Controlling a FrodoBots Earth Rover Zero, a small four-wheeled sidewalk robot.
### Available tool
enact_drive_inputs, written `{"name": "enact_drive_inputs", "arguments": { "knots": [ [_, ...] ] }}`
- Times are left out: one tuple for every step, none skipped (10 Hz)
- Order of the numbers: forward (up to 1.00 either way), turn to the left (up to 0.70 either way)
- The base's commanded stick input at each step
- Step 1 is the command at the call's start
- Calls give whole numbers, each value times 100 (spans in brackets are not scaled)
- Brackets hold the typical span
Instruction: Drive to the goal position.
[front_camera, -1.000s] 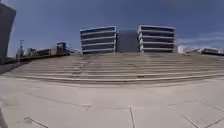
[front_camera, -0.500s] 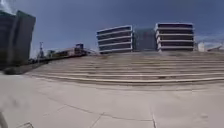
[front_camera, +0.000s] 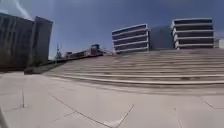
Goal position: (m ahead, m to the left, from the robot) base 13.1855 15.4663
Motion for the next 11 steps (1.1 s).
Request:
{"name": "enact_drive_inputs", "arguments": {
  "knots": [
    [70,-2],
    [70,1],
    [70,18],
    [70,25],
    [70,30],
    [70,30],
    [70,30],
    [70,19],
    [70,-2],
    [70,-2],
    [70,-2]
  ]
}}
